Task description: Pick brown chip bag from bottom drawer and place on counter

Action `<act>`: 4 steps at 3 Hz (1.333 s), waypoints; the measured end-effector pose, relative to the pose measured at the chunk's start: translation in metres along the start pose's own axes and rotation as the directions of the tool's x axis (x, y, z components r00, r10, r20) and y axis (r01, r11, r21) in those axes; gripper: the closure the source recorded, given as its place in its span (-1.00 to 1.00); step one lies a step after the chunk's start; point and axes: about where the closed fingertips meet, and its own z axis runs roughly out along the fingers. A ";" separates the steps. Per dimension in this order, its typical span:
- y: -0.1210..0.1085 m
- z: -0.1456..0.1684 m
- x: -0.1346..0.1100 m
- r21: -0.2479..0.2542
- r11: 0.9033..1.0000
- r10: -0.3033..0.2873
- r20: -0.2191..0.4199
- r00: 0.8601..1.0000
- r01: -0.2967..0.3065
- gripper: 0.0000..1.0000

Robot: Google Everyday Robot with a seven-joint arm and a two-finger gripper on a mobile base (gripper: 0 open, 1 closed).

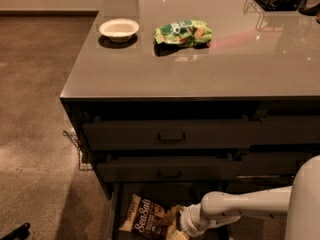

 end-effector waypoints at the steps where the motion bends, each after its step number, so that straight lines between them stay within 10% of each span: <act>1: -0.006 0.028 -0.010 0.008 0.999 -0.052 0.048 0.997 0.052 -1.00; 4: -0.045 0.159 -0.073 -0.044 0.979 -0.183 0.218 0.959 0.197 -1.00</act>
Offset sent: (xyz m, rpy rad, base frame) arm 0.0622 0.0946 -0.0749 0.1949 -0.1857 0.1367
